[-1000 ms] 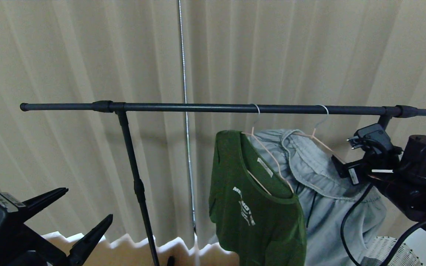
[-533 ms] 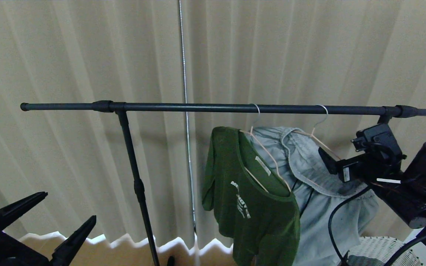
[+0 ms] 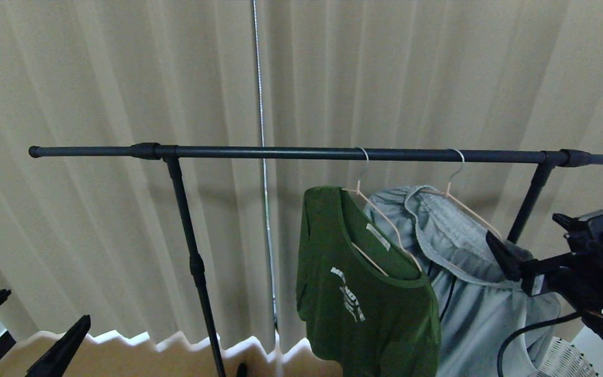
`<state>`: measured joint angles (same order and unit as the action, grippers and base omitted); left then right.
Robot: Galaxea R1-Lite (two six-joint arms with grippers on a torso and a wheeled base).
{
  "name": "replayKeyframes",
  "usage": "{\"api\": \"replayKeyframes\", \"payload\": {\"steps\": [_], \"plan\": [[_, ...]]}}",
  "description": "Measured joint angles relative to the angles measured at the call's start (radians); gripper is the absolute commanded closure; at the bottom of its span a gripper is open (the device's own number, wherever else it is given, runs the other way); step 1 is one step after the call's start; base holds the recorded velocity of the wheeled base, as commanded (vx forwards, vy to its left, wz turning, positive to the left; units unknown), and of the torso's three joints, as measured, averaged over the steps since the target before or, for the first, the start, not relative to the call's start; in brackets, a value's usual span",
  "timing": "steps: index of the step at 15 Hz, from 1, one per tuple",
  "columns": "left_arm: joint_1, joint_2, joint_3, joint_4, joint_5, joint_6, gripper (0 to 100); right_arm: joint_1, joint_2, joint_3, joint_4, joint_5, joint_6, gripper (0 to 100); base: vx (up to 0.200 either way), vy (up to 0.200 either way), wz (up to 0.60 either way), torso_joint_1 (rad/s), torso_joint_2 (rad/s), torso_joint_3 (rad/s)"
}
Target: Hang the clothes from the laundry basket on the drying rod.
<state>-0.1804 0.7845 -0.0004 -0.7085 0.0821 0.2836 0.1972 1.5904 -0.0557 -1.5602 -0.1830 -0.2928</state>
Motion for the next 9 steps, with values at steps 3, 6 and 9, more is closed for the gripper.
{"api": "replayKeyframes", "payload": {"steps": [3,6,9], "plan": [[-0.002,-0.163,0.0,0.215,-0.001,-0.005,0,-0.007,-0.124,0.047,0.014,-0.01,0.0,0,0.0,0.0,0.0,0.0,0.0,0.0],[-0.026,-0.277,0.0,0.353,0.0,-0.074,0,-0.014,-0.256,0.054,0.119,-0.013,-0.028,0,0.0,0.0,0.0,0.0,0.0,0.0],[-0.031,-0.345,0.0,0.487,0.013,-0.099,0,-0.014,-0.417,0.055,0.304,-0.014,-0.059,0,0.0,0.0,0.0,0.0,0.0,0.0]]}}
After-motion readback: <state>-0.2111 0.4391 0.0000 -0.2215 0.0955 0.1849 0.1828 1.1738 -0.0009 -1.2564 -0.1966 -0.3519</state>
